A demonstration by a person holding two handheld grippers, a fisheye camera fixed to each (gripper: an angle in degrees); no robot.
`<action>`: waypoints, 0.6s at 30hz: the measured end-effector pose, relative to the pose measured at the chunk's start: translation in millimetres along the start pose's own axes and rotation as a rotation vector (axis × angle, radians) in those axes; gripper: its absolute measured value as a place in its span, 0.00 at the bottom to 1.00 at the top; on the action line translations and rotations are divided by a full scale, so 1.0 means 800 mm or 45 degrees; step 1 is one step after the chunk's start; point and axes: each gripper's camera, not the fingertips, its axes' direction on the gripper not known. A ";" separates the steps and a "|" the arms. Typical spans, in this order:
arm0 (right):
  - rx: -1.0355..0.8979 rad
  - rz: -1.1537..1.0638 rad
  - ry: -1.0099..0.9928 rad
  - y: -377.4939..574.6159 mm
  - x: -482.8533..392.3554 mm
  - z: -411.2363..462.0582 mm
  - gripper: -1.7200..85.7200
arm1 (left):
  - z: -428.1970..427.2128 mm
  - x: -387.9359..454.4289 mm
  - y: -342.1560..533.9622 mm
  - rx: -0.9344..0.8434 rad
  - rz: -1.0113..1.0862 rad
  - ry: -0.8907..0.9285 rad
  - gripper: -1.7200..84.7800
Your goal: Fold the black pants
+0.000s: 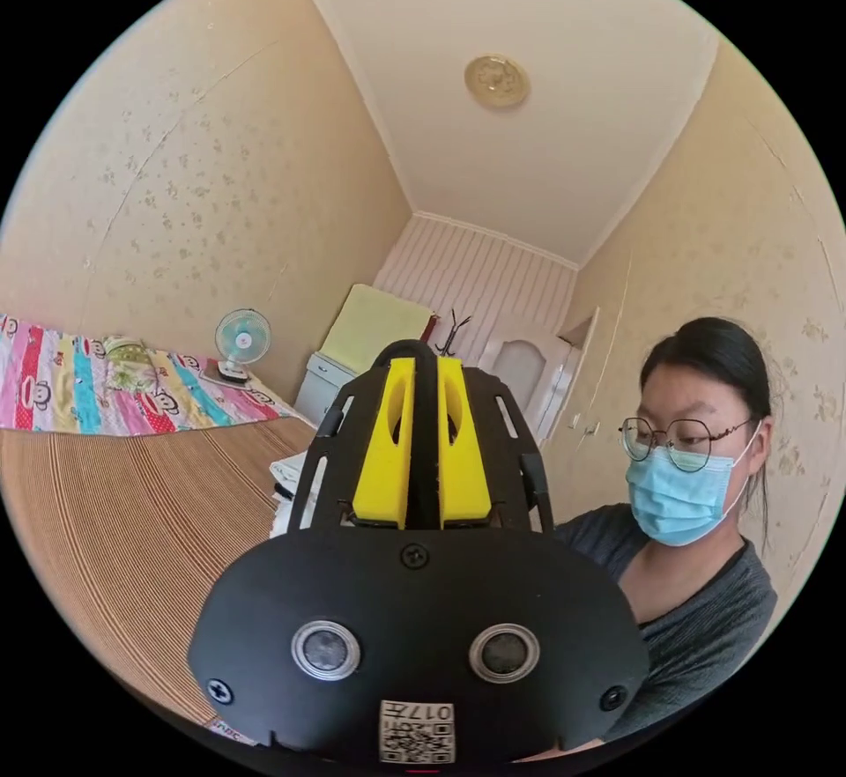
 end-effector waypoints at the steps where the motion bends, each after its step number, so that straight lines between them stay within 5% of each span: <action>1: -0.025 0.049 0.015 -0.001 0.020 0.009 0.04 | 0.012 -0.037 0.001 -0.026 -0.101 -0.033 0.07; 7: -0.255 0.367 0.267 0.001 0.202 0.117 0.04 | 0.061 -0.237 0.004 -0.134 -0.519 -0.272 0.07; 12: -0.337 0.329 0.343 0.067 0.227 0.170 0.04 | 0.086 -0.261 0.032 -0.269 -0.381 -0.533 0.07; 18: -0.291 0.361 -0.016 0.254 0.176 0.126 0.05 | 0.072 -0.207 0.190 -0.370 -0.196 -0.194 0.08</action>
